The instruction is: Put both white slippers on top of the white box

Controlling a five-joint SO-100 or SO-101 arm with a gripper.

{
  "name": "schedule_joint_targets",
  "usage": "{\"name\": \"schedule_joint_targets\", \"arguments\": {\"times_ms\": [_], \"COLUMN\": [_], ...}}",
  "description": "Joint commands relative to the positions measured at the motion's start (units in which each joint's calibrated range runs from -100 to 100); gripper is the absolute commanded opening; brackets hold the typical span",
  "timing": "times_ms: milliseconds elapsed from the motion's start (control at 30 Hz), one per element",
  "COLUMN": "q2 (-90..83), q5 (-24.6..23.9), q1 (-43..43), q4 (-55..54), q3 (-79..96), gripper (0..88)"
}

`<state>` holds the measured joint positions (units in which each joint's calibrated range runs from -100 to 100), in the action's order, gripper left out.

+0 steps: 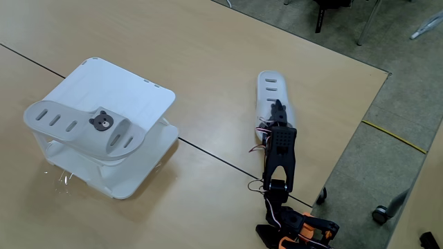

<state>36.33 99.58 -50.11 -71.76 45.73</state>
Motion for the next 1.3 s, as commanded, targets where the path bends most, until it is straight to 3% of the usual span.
{"name": "schedule_joint_targets", "arguments": {"times_ms": [0,167,400,700,1267], "q2": [-22.0,-40.4,-47.4,-57.3,-51.3], "q5": [0.4,0.4,0.4,0.4,0.4], "q1": [-0.2,0.2,4.0,10.5,44.7], "q4": [20.8,54.3,75.1,78.5,80.4], "q3": [-6.2,-21.6,-44.4,-51.4,-47.9], "gripper": [0.8,0.8,0.8,0.7,0.7]}}
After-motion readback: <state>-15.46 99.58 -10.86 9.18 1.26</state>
